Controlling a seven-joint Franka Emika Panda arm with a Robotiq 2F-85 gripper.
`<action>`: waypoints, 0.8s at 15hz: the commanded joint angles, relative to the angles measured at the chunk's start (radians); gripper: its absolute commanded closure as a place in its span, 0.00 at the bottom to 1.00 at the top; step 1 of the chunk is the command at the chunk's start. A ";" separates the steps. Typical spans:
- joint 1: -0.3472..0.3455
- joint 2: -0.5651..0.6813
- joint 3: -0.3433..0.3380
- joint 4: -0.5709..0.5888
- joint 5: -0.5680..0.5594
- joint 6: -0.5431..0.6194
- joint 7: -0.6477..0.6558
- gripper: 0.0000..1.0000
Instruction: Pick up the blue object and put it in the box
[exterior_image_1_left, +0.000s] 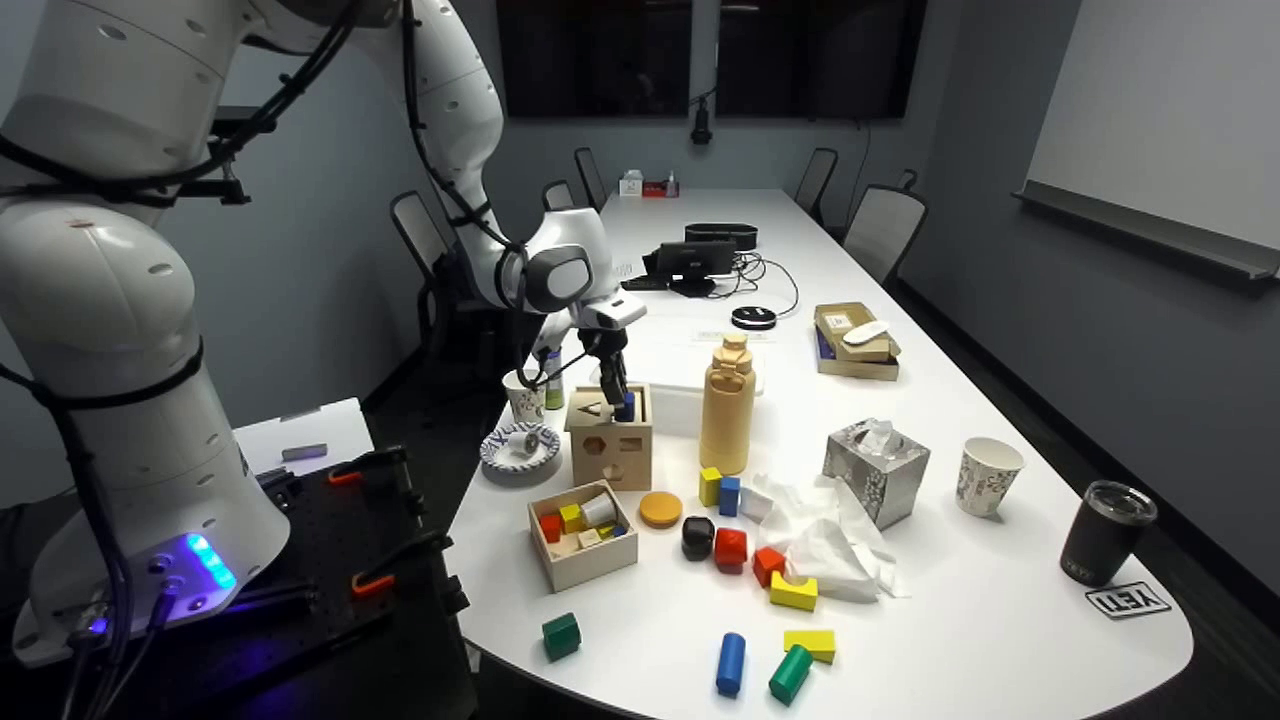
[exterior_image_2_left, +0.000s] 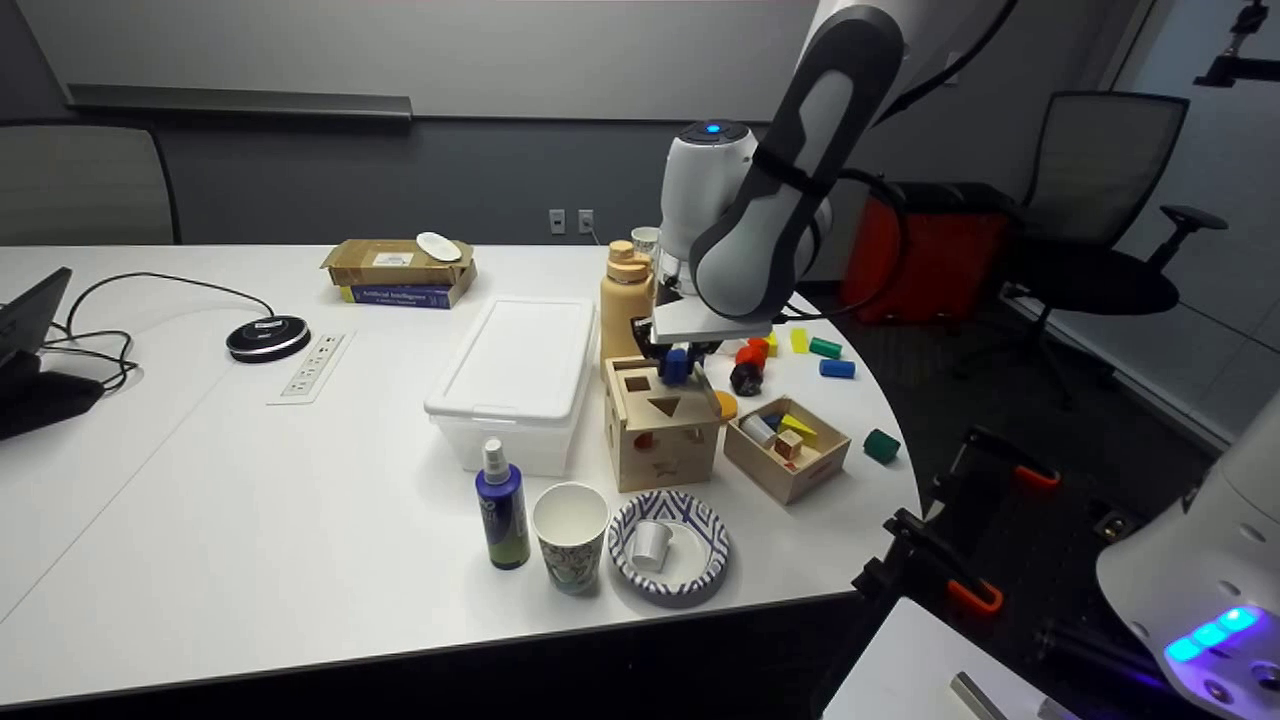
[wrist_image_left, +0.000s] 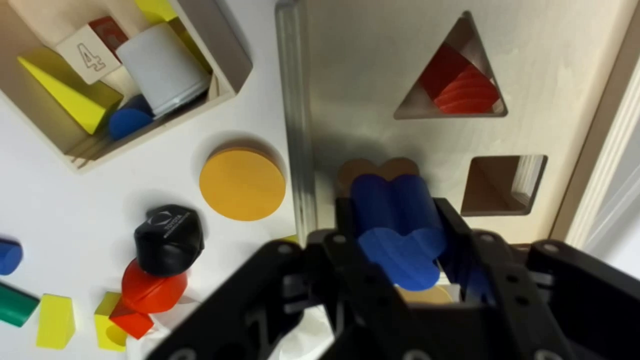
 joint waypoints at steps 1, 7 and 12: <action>0.008 -0.003 -0.007 -0.019 0.031 0.002 -0.024 0.84; 0.015 -0.003 -0.005 -0.028 0.031 -0.004 -0.024 0.84; 0.014 -0.006 -0.001 -0.037 0.033 -0.011 -0.024 0.84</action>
